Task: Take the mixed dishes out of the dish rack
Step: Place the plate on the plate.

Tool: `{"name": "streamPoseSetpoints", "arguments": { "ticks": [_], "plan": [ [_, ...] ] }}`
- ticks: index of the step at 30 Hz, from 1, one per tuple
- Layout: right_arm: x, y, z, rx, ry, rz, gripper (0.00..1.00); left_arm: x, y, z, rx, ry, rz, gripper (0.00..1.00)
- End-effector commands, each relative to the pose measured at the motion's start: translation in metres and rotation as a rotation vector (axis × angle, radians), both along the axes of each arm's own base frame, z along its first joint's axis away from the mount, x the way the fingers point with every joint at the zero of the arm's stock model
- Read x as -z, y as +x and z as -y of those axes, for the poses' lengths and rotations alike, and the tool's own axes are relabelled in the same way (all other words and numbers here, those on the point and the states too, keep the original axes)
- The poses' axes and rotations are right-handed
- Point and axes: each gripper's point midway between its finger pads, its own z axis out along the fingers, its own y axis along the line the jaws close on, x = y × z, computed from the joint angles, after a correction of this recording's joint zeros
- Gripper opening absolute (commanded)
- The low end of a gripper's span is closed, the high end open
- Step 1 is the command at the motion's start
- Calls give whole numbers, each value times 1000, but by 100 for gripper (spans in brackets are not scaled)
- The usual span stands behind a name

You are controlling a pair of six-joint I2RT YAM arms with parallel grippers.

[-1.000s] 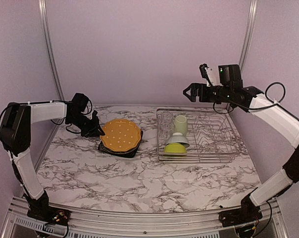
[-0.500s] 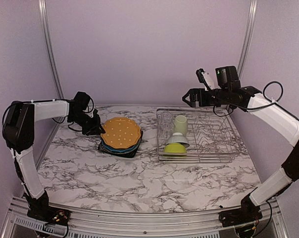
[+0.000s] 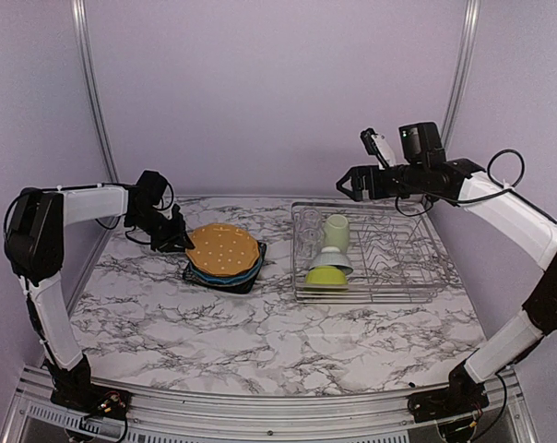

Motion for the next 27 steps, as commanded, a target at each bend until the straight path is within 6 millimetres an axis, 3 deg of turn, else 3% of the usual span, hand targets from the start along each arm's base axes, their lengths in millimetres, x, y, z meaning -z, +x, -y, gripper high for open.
{"name": "streamPoseSetpoints", "arguments": {
  "ticks": [1,5,14,17,21,27],
  "plan": [
    [-10,4,-2,-16,-3,13,98,-29,12,10,31,-61,70,22],
    [-8,5,-3,-19,-5,7,99,-33,11,6,27,-36,77,34],
    [-1,8,-5,-43,-50,-10,98,-34,8,-5,35,38,86,39],
    [12,6,0,-36,-98,-48,99,-42,10,-8,45,61,119,56],
    [30,5,3,-33,-131,-99,98,-56,17,-14,49,106,183,96],
    [61,19,1,-64,-237,-159,98,-82,25,-18,51,130,265,99]
  ]
}}
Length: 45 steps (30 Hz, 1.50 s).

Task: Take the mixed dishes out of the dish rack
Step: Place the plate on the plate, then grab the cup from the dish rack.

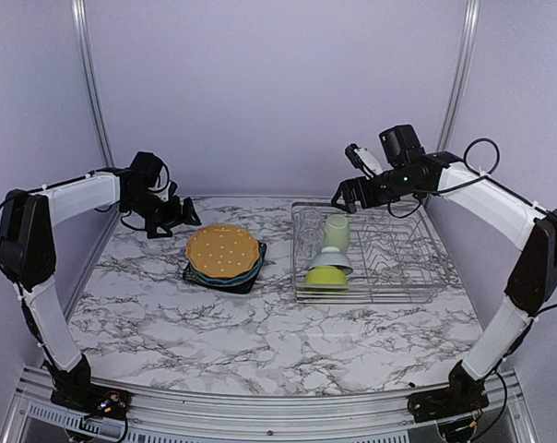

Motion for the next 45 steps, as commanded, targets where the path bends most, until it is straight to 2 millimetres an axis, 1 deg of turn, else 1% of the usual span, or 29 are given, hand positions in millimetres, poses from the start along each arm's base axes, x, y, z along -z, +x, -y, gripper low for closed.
{"name": "streamPoseSetpoints", "arguments": {
  "ticks": [1,4,9,12,18,24,32,33,36,45],
  "plan": [
    [20,12,4,-20,-108,-35,98,-41,10,-7,3,34,120,99],
    [33,19,5,-16,-146,-56,96,-57,15,-11,-17,50,170,99],
    [62,26,8,1,-195,-120,92,-83,22,-27,-78,105,282,99],
    [72,32,7,11,-213,-140,91,-102,25,-31,-106,102,351,99],
    [92,45,9,42,-252,-169,86,-127,29,-39,-184,72,447,99],
    [104,56,8,69,-266,-186,82,-138,30,-49,-245,82,490,99],
    [121,66,6,83,-279,-214,81,-136,34,-46,-238,63,506,99],
    [123,67,6,85,-281,-216,81,-135,34,-41,-216,51,498,99],
    [129,70,6,88,-290,-219,81,-136,35,-37,-192,36,495,99],
    [144,75,7,93,-314,-231,78,-135,38,-33,-170,21,497,99]
  ]
}}
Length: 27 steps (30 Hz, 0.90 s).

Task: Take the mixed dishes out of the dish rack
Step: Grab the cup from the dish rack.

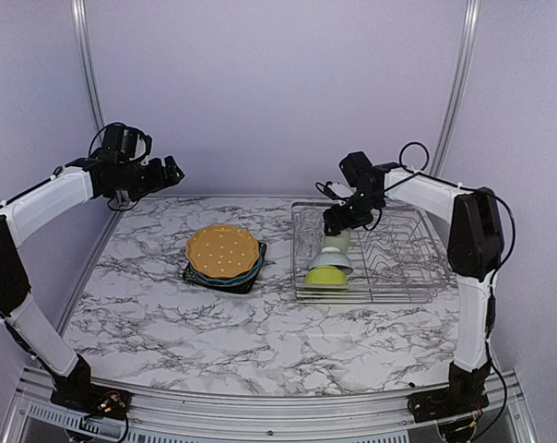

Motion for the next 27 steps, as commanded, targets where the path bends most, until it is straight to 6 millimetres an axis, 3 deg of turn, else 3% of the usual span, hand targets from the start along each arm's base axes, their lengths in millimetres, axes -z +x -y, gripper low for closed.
{"name": "streamPoseSetpoints", "arguments": {
  "ticks": [1,6,9,16,22,27],
  "plan": [
    [5,10,3,22,-22,9,78,-6,7,3,25,-7,27,99],
    [14,11,5,25,-37,-2,78,-3,9,4,24,-15,22,99],
    [17,11,10,36,-38,-13,83,-4,10,6,28,-20,24,99],
    [16,15,13,47,-34,-5,84,-4,11,6,27,-21,27,99],
    [9,18,11,49,-26,12,70,-2,11,5,25,-19,21,99],
    [-8,18,12,49,-16,37,63,-5,12,2,7,-17,30,99]
  ]
}}
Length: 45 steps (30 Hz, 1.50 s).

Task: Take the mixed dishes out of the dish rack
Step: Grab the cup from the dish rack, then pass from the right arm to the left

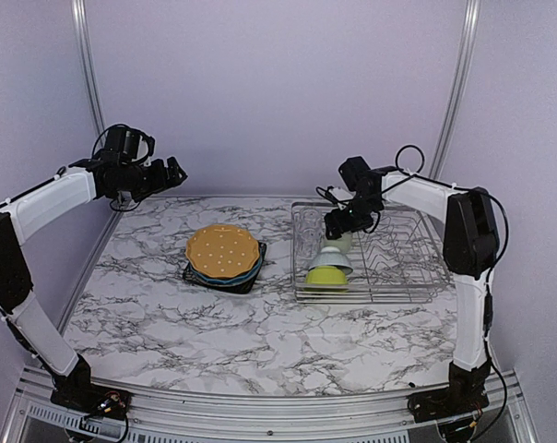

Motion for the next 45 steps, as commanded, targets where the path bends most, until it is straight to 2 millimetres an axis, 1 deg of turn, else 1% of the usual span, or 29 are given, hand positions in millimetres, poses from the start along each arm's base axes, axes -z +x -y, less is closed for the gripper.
{"name": "streamPoseSetpoints", "arguments": {
  "ticks": [1,8,15,20,24,27,31,34,36,38,40,41,45],
  "plan": [
    [-30,11,4,22,13,63,62,-11,8,-4,-21,-3,38,99],
    [-61,6,9,37,38,105,55,-11,10,-6,-44,-17,39,99],
    [-86,9,23,94,91,141,54,-12,11,-2,-28,-39,43,99],
    [-106,11,24,102,141,166,53,-16,9,4,3,-56,51,99],
    [-132,9,18,90,195,192,52,-23,6,9,41,-69,81,99],
    [-161,6,10,64,258,221,51,-31,3,11,56,-84,128,99],
    [-198,-6,-4,0,350,243,49,-47,-5,16,99,-107,221,99],
    [-222,-19,-12,-53,421,255,47,-58,-10,25,165,-116,274,99],
    [-233,-31,-20,-93,477,241,47,-67,-16,30,216,-95,327,99],
    [-243,-43,-27,-130,535,223,46,-72,-20,32,244,-51,381,99],
    [-252,-55,-35,-169,596,200,45,-70,-25,31,264,-1,419,99],
    [-256,-60,-38,-183,623,190,44,-75,-28,32,281,14,449,99],
    [-276,-80,-47,-238,725,165,43,-76,-44,40,340,91,515,99]
  ]
}}
